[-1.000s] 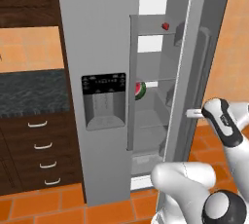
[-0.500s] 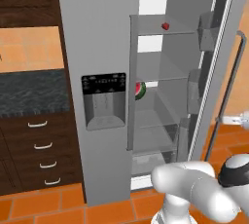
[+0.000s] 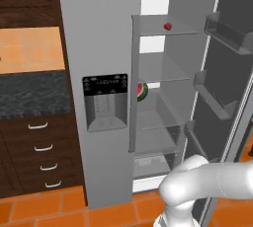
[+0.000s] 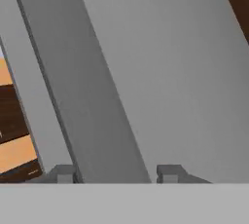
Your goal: Take the strawberry from the fridge and place it on top of the pancake, located on the dining counter.
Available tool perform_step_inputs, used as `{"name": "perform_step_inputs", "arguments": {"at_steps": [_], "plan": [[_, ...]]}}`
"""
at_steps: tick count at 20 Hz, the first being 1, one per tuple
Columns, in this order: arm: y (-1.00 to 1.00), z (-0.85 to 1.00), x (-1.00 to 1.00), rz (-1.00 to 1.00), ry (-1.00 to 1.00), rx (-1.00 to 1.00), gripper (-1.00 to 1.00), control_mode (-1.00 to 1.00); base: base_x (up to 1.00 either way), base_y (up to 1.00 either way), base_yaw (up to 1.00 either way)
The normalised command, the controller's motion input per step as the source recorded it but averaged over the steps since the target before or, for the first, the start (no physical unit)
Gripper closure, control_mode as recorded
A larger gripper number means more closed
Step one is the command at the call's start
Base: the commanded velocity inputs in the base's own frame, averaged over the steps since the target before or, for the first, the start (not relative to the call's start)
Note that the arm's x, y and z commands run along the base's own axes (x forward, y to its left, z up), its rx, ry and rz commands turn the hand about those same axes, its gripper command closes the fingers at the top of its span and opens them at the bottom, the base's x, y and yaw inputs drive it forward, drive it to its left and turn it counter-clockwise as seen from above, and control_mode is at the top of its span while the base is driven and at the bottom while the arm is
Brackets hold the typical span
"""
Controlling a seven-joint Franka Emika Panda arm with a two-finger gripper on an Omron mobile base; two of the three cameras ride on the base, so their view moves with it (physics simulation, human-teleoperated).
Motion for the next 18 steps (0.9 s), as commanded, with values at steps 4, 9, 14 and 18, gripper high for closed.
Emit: {"name": "perform_step_inputs", "arguments": {"at_steps": [4,9,14,18], "plan": [[0.44,0.92,-1.00,-0.32,-0.43,0.10,1.00,-1.00,0.00,0.00,0.00],[0.66,1.00,-0.97,-0.32,-0.38,0.07,1.00,-1.00,0.00,0.00,0.00],[-0.67,0.77,0.00,-0.22,0.05,0.15,1.00,-1.00,0.00,0.00,0.00],[-1.00,0.54,0.07,-0.01,0.17,0.27,1.00,-1.00,0.00,0.00,0.00]]}}
